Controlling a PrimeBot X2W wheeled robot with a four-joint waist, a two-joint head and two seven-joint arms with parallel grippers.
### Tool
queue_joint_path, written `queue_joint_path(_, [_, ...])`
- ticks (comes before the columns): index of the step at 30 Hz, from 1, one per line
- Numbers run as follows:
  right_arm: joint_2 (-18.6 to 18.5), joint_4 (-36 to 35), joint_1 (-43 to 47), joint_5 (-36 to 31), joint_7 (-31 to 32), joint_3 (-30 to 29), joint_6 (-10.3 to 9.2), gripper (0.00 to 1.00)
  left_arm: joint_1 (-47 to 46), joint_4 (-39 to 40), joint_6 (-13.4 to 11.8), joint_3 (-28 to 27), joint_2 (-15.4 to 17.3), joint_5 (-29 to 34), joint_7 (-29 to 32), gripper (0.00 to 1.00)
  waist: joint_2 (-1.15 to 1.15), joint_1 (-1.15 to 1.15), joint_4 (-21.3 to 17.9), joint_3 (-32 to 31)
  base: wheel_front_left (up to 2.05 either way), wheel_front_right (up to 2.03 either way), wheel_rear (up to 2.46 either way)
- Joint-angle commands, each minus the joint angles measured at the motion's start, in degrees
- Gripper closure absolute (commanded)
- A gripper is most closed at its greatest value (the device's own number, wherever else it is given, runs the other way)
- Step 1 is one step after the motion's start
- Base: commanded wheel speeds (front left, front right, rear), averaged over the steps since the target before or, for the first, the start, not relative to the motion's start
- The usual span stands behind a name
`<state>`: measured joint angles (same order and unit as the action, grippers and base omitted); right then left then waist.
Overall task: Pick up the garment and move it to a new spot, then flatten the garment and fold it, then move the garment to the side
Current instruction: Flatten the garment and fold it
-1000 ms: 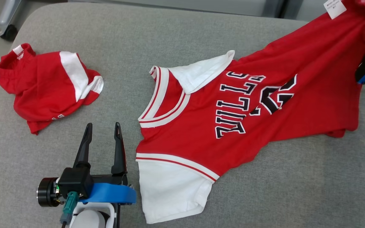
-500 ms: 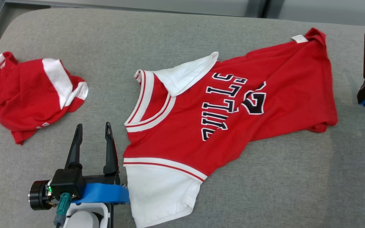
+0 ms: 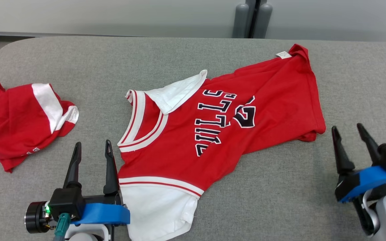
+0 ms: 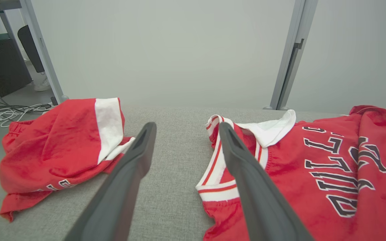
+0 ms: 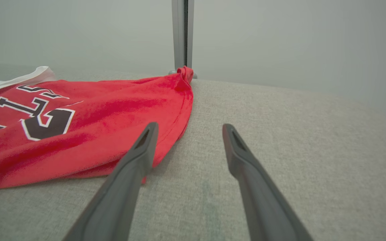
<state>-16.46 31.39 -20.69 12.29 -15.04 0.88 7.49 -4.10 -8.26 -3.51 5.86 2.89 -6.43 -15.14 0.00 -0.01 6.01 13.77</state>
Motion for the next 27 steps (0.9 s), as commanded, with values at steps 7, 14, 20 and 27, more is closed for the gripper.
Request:
queue_joint_path(7, [2.4,-2.3,5.7,1.1,-0.2,3.3,0.02,0.00,1.0,0.0,0.6,-0.5,0.0,0.5,0.0,0.00,0.00,0.01,-0.6,-0.8,0.00,0.00,0.00])
queue_joint_path(14, [2.2,1.9,3.4,2.2,-0.2,5.0,0.01,0.00,0.0,-0.3,1.2,-0.2,0.0,0.6,0.0,0.00,0.00,0.01,0.6,0.0,0.00,0.00,0.00])
queue_joint_path(20, [2.5,6.5,-0.3,2.7,-0.2,6.0,0.01,0.00,-0.7,-0.5,1.2,0.3,0.0,0.3,0.0,0.00,0.00,0.01,2.0,1.2,0.00,0.00,0.00])
queue_joint_path(27, [2.3,11.6,-5.0,4.4,-0.2,7.1,0.01,0.00,-1.2,-0.6,0.8,1.0,0.0,-0.1,0.0,0.00,0.00,0.01,3.5,2.3,0.00,0.00,0.00])
